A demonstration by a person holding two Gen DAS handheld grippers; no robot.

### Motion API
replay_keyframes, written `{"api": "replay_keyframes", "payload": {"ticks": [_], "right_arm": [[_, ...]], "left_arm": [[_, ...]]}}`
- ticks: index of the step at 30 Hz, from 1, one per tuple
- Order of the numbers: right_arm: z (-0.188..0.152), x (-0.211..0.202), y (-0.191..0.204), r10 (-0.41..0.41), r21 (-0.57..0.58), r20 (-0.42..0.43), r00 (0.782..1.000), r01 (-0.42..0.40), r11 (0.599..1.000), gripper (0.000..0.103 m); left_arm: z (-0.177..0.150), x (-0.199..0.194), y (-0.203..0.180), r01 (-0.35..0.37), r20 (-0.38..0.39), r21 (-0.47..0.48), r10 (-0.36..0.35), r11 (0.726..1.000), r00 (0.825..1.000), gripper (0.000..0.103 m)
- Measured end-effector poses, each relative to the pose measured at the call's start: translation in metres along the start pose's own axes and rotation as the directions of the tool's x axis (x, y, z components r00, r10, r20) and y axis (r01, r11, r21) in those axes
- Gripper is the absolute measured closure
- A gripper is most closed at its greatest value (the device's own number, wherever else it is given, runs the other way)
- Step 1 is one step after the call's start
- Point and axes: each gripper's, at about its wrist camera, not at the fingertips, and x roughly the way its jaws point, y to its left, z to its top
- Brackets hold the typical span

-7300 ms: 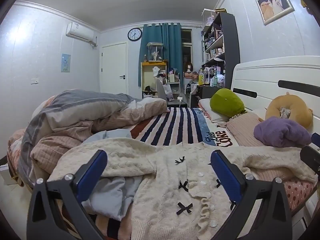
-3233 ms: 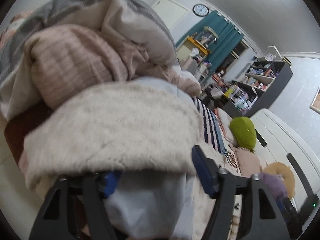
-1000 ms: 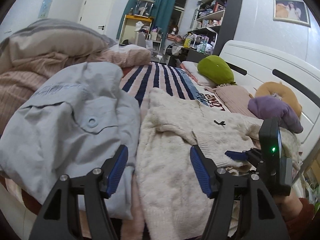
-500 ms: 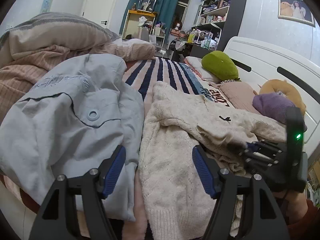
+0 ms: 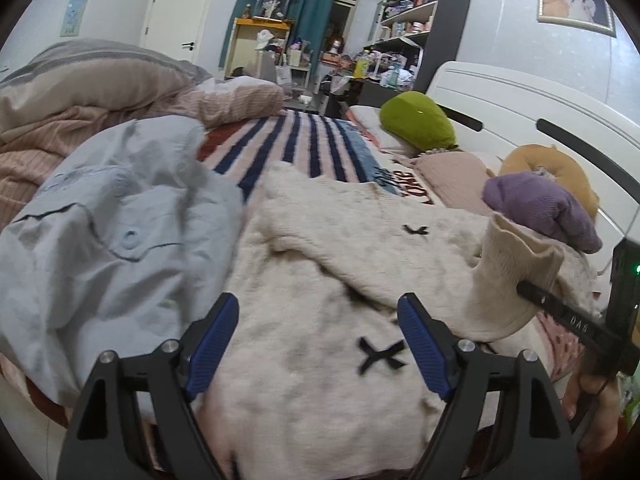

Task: Fold large clothes

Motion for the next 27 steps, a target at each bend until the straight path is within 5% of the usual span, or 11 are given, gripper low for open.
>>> {"api": "replay_keyframes", "payload": {"ticks": [11, 13, 15, 17, 27], "right_arm": [[-0.049, -0.024, -0.071, 0.109, 0.17, -0.059, 0.992, -0.097, 0.981, 0.095], [-0.053, -0.028, -0.08, 0.109, 0.185, -0.058, 0.992, -0.097, 0.978, 0.09], [-0.055, -0.031, -0.087, 0.105, 0.208, -0.052, 0.993, -0.092, 0.974, 0.067], [-0.056, -0.038, -0.098, 0.09, 0.233, -0.041, 0.995, -0.078, 0.969, 0.055], [-0.039, -0.08, -0.152, -0.064, 0.288, 0.058, 0.996, 0.044, 0.957, 0.05]], "left_arm": [[0.0, 0.006, -0.066, 0.051, -0.041, 0.071, -0.048, 0.996, 0.998, 0.022], [0.001, 0.006, -0.074, 0.054, -0.043, 0.082, -0.05, 0.995, 0.998, 0.022], [0.001, 0.005, -0.078, 0.056, -0.042, 0.089, -0.052, 0.994, 0.998, 0.021], [0.002, 0.003, -0.081, 0.054, -0.039, 0.097, -0.05, 0.994, 0.998, 0.021], [0.015, -0.002, -0.088, 0.012, 0.012, 0.119, -0.014, 0.993, 1.0, 0.018]]}}
